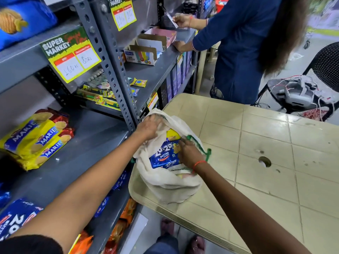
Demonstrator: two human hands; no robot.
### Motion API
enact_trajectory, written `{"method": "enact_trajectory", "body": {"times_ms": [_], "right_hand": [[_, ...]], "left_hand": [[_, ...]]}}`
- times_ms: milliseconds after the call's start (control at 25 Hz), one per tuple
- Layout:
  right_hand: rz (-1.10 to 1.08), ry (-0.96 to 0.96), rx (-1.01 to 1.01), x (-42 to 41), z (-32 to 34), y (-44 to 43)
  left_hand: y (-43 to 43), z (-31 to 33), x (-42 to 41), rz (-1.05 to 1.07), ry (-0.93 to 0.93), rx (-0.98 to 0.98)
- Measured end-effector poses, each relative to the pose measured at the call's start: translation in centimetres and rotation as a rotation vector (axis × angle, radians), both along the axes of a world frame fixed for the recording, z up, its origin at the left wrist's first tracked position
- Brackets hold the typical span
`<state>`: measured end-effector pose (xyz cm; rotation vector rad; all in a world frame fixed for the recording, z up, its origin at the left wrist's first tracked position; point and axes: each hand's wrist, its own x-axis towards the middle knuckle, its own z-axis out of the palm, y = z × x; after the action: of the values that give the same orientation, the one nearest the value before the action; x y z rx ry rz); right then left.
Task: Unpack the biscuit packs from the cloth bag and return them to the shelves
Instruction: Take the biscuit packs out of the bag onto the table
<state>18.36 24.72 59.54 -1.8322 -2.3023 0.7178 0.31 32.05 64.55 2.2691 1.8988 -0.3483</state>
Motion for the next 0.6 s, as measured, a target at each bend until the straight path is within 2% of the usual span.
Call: {"method": "enact_trajectory", "body": {"times_ms": [80, 120, 160, 240, 320, 400, 520, 600], "right_hand": [[-0.199, -0.001, -0.103, 0.5, -0.1, 1.7], [-0.253, 0.002, -0.145, 0.9, -0.2, 2.4], [-0.248, -0.001, -0.165, 1.3, -0.5, 2.8], [-0.145, -0.043, -0.194, 1.8, -1.7, 2.7], [-0.065, -0.116, -0.268, 2.2, -3.6, 1.1], [-0.103, -0.149, -0.274, 2.8, -5.6, -1.1], [-0.200, -0.063, -0.273, 3.9, -6.6, -2.9], [-0.168, -0.061, -0.179, 4.3, -6.0, -3.6]], "left_hand": [[1.1, 0.7, -0.3, 0.041, -0.117, 0.044], [0.7, 0.4, -0.1, -0.016, -0.148, 0.068], [-0.3, -0.9, 0.0, -0.134, -0.171, 0.059], [-3.2, -3.6, -0.4, -0.307, -0.105, -0.102], [-5.1, -6.1, -2.5, -0.271, 0.052, -0.207], [-6.7, -7.7, -4.5, -0.179, 0.139, -0.217], [-8.1, -8.0, -5.4, -0.159, 0.144, -0.224], [-7.8, -7.2, -4.1, -0.167, 0.087, -0.231]]}}
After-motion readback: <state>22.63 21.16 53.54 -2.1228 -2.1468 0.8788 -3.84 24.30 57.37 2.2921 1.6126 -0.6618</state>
